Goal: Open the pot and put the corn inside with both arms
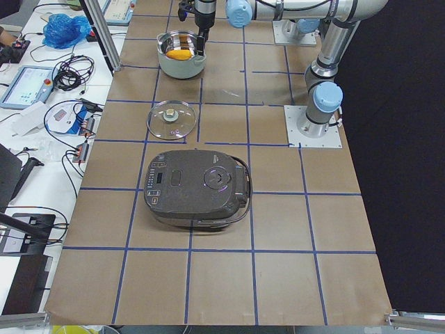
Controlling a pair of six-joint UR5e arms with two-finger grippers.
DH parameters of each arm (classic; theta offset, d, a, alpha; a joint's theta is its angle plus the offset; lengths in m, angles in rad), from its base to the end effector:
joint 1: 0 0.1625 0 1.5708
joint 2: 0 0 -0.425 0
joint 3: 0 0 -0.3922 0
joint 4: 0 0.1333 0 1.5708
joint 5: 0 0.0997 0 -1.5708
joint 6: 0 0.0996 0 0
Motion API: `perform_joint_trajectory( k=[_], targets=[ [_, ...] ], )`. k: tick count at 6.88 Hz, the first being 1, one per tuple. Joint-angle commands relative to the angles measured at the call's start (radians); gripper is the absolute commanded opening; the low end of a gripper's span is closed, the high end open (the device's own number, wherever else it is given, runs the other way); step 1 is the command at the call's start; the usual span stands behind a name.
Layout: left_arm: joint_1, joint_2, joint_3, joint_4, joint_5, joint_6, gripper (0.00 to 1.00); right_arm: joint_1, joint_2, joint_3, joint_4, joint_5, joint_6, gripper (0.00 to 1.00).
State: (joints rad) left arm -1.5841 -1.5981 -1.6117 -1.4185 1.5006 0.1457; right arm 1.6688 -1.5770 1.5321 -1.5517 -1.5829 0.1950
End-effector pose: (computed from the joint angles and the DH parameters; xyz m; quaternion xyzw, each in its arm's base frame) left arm -0.1471 -0.5087 0.4700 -0.0808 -0.9952 0.0442 0.0322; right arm 0.1795 -0.4761 0.5081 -0.0486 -0.9987 0.0136 0.0041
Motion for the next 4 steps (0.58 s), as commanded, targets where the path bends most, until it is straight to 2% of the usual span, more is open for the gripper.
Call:
perform_joint_trajectory(
  k=[1, 2, 4],
  targets=[
    [0.001, 0.006, 0.003, -0.022, 0.01, 0.0, 1.0, 0.002, 0.002, -0.009, -0.01, 0.001, 0.0, 1.0],
    [0.001, 0.007, 0.009, -0.064, 0.073, 0.002, 1.0, 0.0, 0.003, -0.004, -0.013, 0.0, 0.0, 1.0],
    [0.001, 0.026, 0.021, -0.123, 0.078, 0.0, 1.0, 0.0, 0.003, -0.007, -0.013, 0.0, 0.0, 1.0]
  ],
)
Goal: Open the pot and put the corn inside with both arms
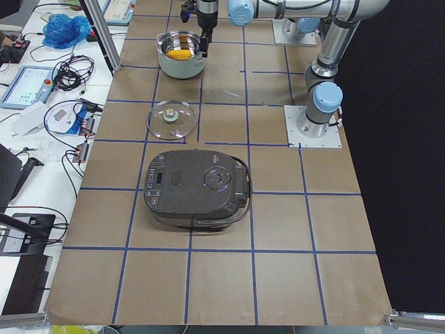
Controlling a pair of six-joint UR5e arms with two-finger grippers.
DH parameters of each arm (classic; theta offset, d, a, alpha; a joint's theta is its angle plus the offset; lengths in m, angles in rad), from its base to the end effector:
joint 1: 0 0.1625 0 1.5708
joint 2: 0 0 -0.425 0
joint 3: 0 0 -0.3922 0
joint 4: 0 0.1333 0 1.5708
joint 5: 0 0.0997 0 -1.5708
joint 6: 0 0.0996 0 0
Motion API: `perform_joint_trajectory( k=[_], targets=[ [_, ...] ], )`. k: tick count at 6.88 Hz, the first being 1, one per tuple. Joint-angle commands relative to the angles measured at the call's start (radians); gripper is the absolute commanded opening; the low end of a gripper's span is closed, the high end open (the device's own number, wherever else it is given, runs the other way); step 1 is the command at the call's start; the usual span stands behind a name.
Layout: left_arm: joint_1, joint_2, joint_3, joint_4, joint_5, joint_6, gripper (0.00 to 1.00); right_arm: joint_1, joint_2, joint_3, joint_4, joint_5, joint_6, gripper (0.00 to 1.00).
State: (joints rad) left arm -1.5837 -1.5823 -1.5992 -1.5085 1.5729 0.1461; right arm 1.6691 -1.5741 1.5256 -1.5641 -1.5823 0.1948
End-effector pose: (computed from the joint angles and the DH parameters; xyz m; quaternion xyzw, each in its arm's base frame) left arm -0.1395 -0.4969 0.4745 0.0794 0.9968 -0.0111 0.0018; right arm 0.1800 -0.4788 0.5112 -0.0483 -0.9986 0.0215 0.0026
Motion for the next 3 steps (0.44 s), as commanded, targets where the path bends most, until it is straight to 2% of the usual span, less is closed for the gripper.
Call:
perform_joint_trajectory(
  k=[1, 3],
  targets=[
    [-0.001, 0.016, 0.01, -0.056, 0.001, -0.002, 1.0, 0.003, 0.0, -0.002, -0.001, 0.001, 0.0, 1.0],
    [0.001, 0.024, 0.012, -0.082, 0.009, 0.0, 1.0, 0.003, 0.0, -0.001, -0.001, 0.001, 0.0, 1.0]
  ],
)
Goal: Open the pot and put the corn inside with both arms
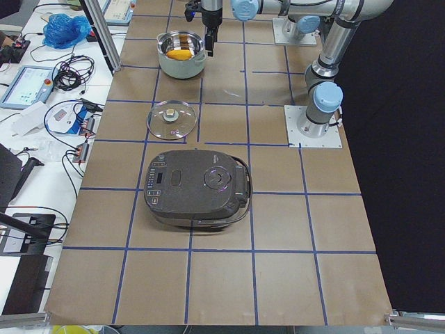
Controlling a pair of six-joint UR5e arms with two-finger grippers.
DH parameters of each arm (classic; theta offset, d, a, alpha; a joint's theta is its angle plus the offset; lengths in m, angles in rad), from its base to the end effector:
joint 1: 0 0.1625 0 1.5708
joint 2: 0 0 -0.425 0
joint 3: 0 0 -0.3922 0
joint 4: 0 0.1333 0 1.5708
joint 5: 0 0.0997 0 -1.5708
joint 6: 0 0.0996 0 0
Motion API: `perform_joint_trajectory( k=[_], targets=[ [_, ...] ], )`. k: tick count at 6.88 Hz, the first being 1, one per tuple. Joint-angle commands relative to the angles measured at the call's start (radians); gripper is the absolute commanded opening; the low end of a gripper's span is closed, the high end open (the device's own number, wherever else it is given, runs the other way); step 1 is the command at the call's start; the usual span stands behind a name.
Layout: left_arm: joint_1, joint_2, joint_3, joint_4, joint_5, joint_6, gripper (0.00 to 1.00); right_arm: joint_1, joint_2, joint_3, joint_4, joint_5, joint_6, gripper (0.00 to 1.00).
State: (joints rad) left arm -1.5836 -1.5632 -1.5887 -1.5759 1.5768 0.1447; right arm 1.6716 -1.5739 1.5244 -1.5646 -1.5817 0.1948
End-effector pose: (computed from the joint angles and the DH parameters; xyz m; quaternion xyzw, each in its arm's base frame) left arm -0.1389 -0.4854 0.4823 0.0787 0.9969 0.0079 0.0025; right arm 0.1813 -0.4785 0.5117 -0.0471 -0.9986 0.0222 0.0022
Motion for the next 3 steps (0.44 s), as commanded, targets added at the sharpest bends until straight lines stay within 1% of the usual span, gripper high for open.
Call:
perform_joint_trajectory(
  k=[1, 3],
  targets=[
    [-0.001, 0.012, 0.003, -0.027, 0.006, 0.003, 1.0, 0.0, 0.0, 0.0, 0.001, 0.0, 0.0, 1.0],
    [0.001, 0.014, 0.001, -0.03, 0.008, 0.004, 1.0, -0.001, 0.0, 0.003, 0.001, 0.0, 0.0, 1.0]
  ],
)
